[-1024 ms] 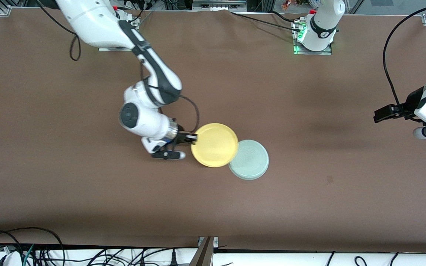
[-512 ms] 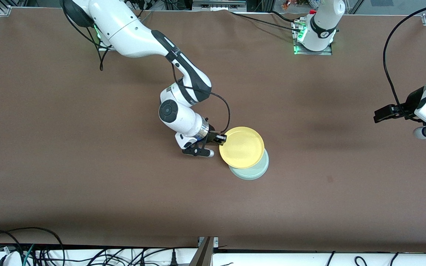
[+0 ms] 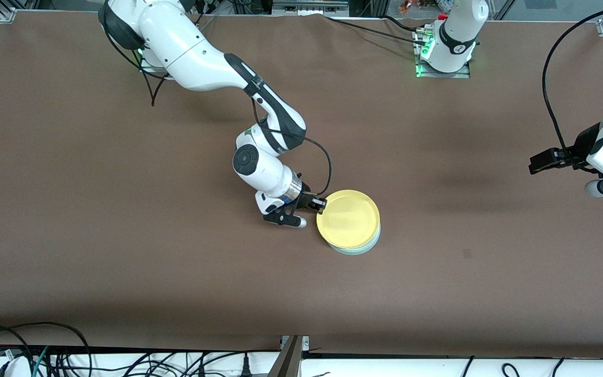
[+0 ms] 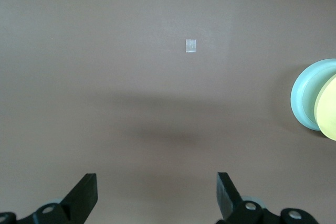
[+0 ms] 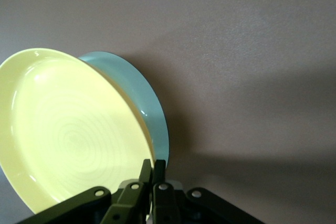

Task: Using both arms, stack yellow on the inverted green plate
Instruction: 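Lower the yellow plate onto the green plate and open the right gripper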

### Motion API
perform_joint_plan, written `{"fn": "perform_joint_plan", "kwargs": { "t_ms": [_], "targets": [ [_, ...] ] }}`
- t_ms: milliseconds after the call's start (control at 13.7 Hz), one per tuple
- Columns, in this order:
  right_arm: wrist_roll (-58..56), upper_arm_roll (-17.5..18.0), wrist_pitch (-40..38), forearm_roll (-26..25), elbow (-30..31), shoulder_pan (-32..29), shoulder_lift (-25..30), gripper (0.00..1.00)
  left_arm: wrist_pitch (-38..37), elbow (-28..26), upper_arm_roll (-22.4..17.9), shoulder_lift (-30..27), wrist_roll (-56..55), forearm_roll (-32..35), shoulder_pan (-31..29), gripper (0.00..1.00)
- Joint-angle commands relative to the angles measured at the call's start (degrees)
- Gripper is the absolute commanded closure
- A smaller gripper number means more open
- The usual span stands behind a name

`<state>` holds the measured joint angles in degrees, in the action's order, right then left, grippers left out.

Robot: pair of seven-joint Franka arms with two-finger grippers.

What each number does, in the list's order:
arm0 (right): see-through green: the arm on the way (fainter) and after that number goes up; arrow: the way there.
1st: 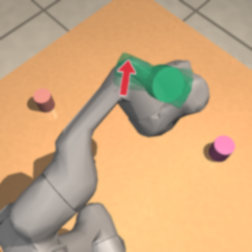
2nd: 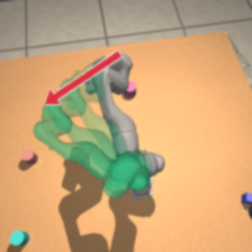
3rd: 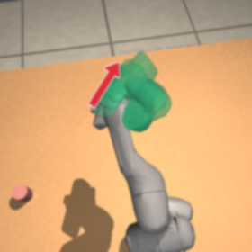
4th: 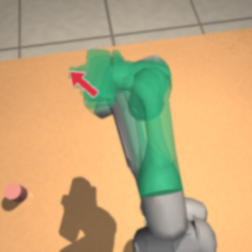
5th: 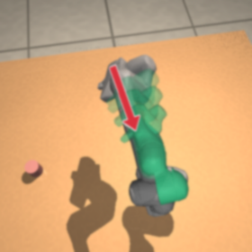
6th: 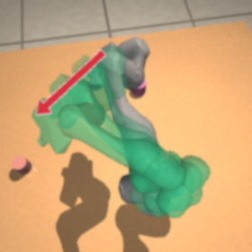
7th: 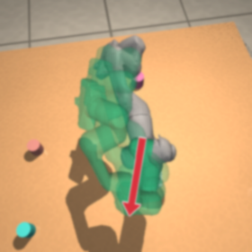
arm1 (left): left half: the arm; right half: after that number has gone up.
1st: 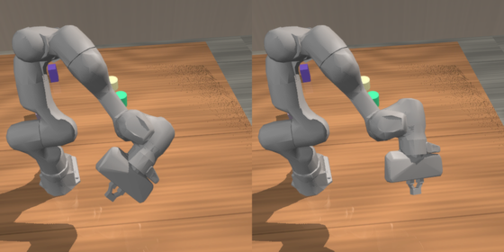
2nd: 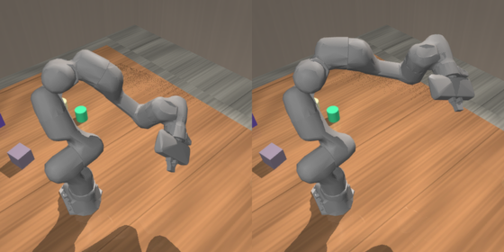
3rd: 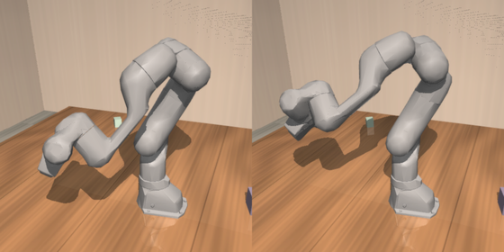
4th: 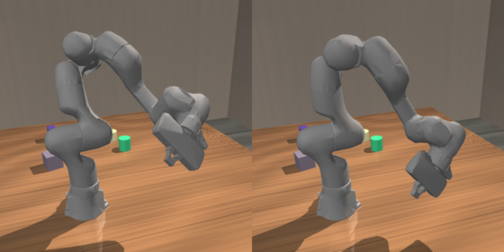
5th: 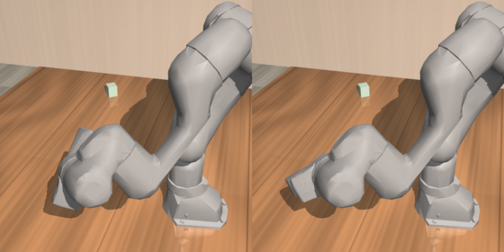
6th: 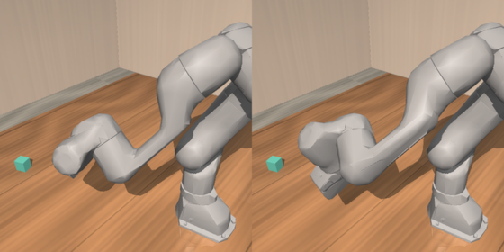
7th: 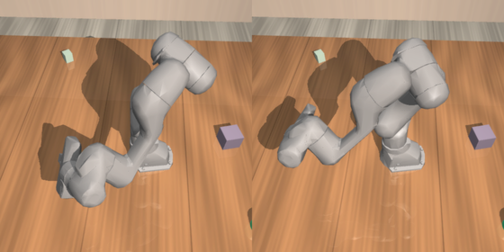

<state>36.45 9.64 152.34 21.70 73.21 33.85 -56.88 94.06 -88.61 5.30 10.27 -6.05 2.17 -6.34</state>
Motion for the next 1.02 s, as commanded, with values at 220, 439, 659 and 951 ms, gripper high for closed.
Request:
{"fn": "perform_joint_plan", "kwargs": {
  "t_ms": [220, 439, 659, 951],
  "targets": [
    [1.78, -0.33, 2.17, 0.71, -3.86, 1.49, -2.10, 1.00, -0.55, 0.89, -0.38, 0.28, 1.57, -1.56, 0.10, 0.00],
    [1.69, -0.42, 2.17, 0.62, -3.95, 1.49, -2.27, 0.86, -0.55, 0.89, -0.38, 0.28, 1.57, -1.56, 0.10, 0.00],
    [2.04, -0.42, 1.99, 0.36, -3.95, 1.66, -2.18, 0.00, -0.55, 0.89, -0.38, 0.28, 1.57, -1.56, 0.10, 0.00],
    [2.13, -0.85, -0.71, -0.08, -3.43, 1.66, 1.05, 0.00, -0.55, 0.89, -0.38, 0.28, 1.57, -1.56, 0.10, 0.00]
  ]
}}
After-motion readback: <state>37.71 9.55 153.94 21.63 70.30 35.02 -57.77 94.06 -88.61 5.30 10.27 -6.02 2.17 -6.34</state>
